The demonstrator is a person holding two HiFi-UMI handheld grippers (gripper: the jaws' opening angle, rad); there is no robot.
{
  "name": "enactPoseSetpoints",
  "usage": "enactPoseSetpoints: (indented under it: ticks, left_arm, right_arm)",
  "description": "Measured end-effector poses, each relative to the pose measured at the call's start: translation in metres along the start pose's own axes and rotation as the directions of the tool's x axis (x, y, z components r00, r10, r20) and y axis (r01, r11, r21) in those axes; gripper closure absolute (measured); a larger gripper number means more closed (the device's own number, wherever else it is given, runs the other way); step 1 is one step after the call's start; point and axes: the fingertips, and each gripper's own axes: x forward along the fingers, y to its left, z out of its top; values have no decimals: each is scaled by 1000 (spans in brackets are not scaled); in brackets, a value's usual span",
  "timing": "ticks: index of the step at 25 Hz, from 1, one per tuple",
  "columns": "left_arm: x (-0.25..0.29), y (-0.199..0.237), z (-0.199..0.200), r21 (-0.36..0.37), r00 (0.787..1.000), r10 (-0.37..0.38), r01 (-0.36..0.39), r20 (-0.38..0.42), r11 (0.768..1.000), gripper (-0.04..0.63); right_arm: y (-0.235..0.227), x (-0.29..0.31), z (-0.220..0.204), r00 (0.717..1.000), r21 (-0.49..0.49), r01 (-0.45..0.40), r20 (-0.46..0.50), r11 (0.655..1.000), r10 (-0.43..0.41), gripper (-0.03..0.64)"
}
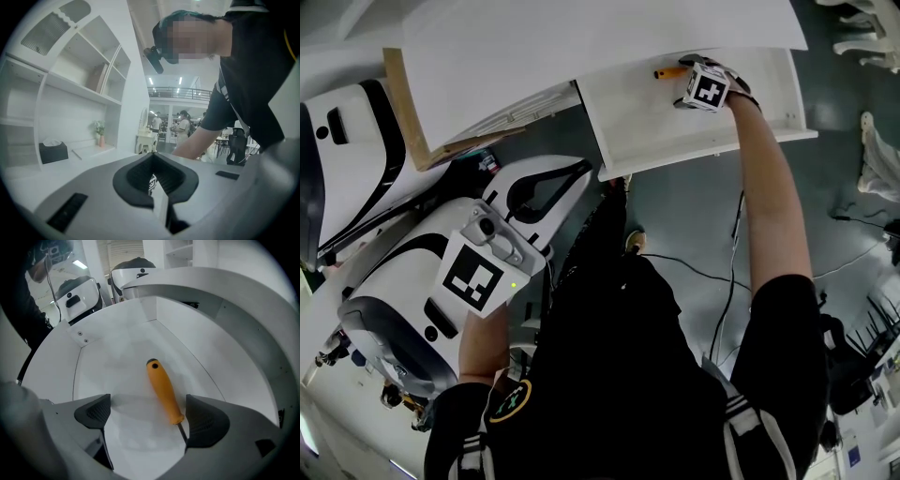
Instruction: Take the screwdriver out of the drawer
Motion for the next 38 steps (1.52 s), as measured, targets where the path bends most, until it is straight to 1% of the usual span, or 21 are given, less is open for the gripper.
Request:
enactPoseSetpoints:
  ticks: [4, 9, 12, 14, 15, 16, 17, 18, 26, 31, 38]
  left_arm:
    - [2, -2, 0, -2, 1000, 0, 0, -1, 1000, 578]
    - [6, -5, 2, -1, 1000, -1, 1, 2, 1000, 578]
    - [6, -6, 3, -1, 1000, 0, 0, 2, 1000, 578]
    - [7, -7, 5, 0, 1000, -1, 1, 4, 1000, 578]
    - [8, -7, 6, 1, 1000, -2, 2, 6, 1000, 578]
    - [9, -8, 6, 1, 1000, -3, 3, 8, 1000, 578]
    - [10, -8, 7, 2, 1000, -4, 4, 9, 1000, 578]
    - [10, -9, 8, 2, 1000, -4, 4, 10, 1000, 578]
    - [12, -13, 8, 8, 1000, -10, 10, 6, 1000, 578]
    - [14, -15, 8, 13, 1000, -12, 12, 4, 1000, 578]
    - [23, -28, 14, 29, 999, -36, 35, 17, 999, 578]
  right_arm:
    - [-2, -3, 1, 1000, -15, 7, 6, 1000, -7, 133]
    - [1, -7, -2, 1000, -6, 3, 10, 1000, -3, 235]
    - [5, -9, 0, 1000, -25, -3, 18, 1000, 4, 325]
    - [6, -10, 0, 1000, -31, 7, 23, 999, -7, 360]
    - [6, -11, 0, 1000, -37, 17, 23, 999, -17, 396]
    - [7, -12, -1, 999, -43, 24, 23, 999, -23, 457]
    - [9, -12, -1, 999, -46, 24, 22, 999, -23, 497]
    - [10, -11, -2, 999, -41, 23, 24, 999, -22, 506]
    - [10, -15, -1, 997, -7, 54, 49, 999, -54, 512]
    - [12, -23, -2, 993, 48, 77, 89, 996, -81, 512]
    - [17, -41, -1, 983, 88, 113, 138, 990, -124, 514]
